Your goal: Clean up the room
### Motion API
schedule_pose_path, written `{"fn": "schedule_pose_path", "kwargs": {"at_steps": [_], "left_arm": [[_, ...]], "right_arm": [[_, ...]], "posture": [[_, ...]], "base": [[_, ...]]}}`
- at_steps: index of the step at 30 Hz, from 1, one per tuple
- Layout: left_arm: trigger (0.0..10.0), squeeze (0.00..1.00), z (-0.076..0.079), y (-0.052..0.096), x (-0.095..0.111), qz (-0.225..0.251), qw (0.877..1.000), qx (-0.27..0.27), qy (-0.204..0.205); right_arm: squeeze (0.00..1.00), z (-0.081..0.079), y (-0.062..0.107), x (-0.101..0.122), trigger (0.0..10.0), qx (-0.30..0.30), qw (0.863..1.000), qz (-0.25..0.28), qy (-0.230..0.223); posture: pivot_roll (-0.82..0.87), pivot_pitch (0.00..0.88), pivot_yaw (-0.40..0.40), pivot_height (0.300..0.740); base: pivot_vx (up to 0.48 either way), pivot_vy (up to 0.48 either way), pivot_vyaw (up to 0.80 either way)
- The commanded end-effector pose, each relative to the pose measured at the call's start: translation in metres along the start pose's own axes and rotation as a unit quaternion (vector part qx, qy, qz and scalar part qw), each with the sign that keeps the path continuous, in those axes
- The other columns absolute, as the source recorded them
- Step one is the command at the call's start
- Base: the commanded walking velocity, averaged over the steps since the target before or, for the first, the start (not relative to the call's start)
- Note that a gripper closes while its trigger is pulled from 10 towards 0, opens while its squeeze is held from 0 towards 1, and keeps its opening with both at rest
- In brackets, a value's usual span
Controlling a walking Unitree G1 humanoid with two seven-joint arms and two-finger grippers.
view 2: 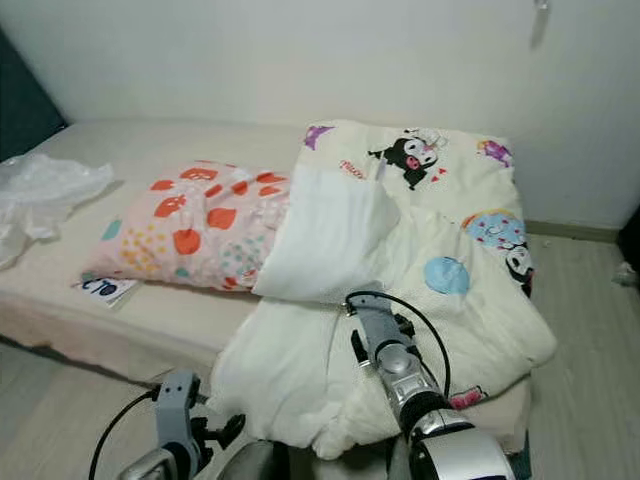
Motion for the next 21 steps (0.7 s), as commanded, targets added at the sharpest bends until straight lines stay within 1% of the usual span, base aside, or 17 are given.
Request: {"fn": "schedule_pose_path", "kwargs": {"at_steps": [1,2,4,6,9,10,11,12,13,14,16,17,18,19,21], "left_arm": [[10.0,0.0,-0.004,0.006,-0.01,-0.012,1.0,-0.002,-0.01],[10.0,0.0,-0.004,0.006,-0.01,-0.012,1.0,-0.002,-0.01],[10.0,0.0,0.0,0.01,-0.018,-0.02,0.999,-0.021,-0.036],[10.0,0.0,0.001,0.014,-0.025,-0.025,0.998,-0.031,-0.043],[10.0,0.0,-0.005,0.02,-0.034,-0.034,0.998,-0.025,-0.045],[10.0,0.0,-0.008,0.023,-0.038,-0.041,0.998,-0.019,-0.045],[10.0,0.0,-0.008,0.023,-0.038,-0.041,0.998,-0.019,-0.045],[10.0,0.0,-0.009,0.024,-0.041,-0.045,0.998,-0.015,-0.044],[10.0,0.0,-0.009,0.024,-0.041,-0.045,0.998,-0.015,-0.044],[10.0,0.0,-0.01,0.027,-0.048,-0.056,0.997,-0.011,-0.043],[10.0,0.0,-0.01,0.027,-0.048,-0.056,0.997,-0.011,-0.043],[10.0,0.0,-0.009,0.027,-0.05,-0.058,0.997,-0.012,-0.042],[10.0,0.0,-0.007,0.027,-0.052,-0.061,0.997,-0.012,-0.041],[10.0,0.0,-0.007,0.027,-0.052,-0.061,0.997,-0.012,-0.041],[10.0,0.0,-0.004,0.025,-0.054,-0.064,0.997,-0.013,-0.039]], "right_arm": [[0.0,-0.001,0.002,-0.013,10.0,-0.006,1.0,-0.024,-0.003],[0.0,-0.001,0.002,-0.013,10.0,-0.006,1.0,-0.024,-0.003],[0.0,0.004,0.002,-0.017,10.0,-0.015,0.999,-0.032,-0.006],[0.0,0.011,0.002,-0.02,10.0,-0.024,0.998,-0.037,-0.038],[0.0,0.029,0.002,-0.016,10.0,-0.06,0.997,-0.031,-0.03],[0.0,0.039,0.002,-0.012,10.0,-0.083,0.996,-0.027,-0.017],[0.0,0.039,0.002,-0.012,10.0,-0.083,0.996,-0.027,-0.017],[0.0,0.045,0.002,-0.01,10.0,-0.097,0.995,-0.024,-0.009],[0.0,0.045,0.002,-0.01,10.0,-0.097,0.995,-0.024,-0.009],[0.0,0.066,0.003,-0.007,10.0,-0.143,0.989,-0.029,0.007],[0.0,0.066,0.003,-0.007,10.0,-0.143,0.989,-0.029,0.007],[0.0,0.074,0.004,-0.007,10.0,-0.159,0.987,-0.033,0.011],[0.0,0.09,0.008,-0.012,10.0,-0.191,0.98,-0.048,0.015],[0.0,0.09,0.008,-0.012,10.0,-0.191,0.98,-0.048,0.015],[0.0,0.122,0.018,-0.027,10.0,-0.254,0.964,-0.082,0.008]], "posture": [[0.05,0.227,0.086,0.595],[0.05,0.227,0.086,0.595],[0.05,0.239,0.089,0.585],[0.06,0.243,0.089,0.575],[0.07,0.242,0.087,0.56],[0.07,0.24,0.085,0.56],[0.07,0.24,0.085,0.56],[0.07,0.24,0.084,0.56],[0.07,0.24,0.084,0.56],[0.06,0.228,0.078,0.56],[0.06,0.228,0.078,0.56],[0.05,0.227,0.076,0.56],[0.04,0.218,0.068,0.56],[0.04,0.218,0.068,0.56],[0.03,0.206,0.059,0.56]], "base": [[0.0,0.0,0.0],[0.0,0.0,0.0],[0.0,0.0,0.0],[0.0,0.0,0.0],[0.0,0.0,0.0],[0.0,0.0,0.0],[0.0,0.0,0.0],[0.0,0.0,0.0],[0.0,0.0,0.0],[0.0,0.0,0.0],[0.0,0.0,0.0],[0.0,0.0,0.0],[0.0,0.0,0.0],[0.0,0.0,0.0],[0.0,0.0,0.0]]}}
Point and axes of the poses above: a point about 5 cm out from each wrist's last joint towards the gripper, its own y axis pointing back from the gripper into the wrist, its own x axis along the axis of the wrist's last joint, z = x × y, the point moved 5 cm from there along -y, pointing out of the wrist towards the gripper, and after that the axes turned 4 degrees about -y, right-handed, at the moved point
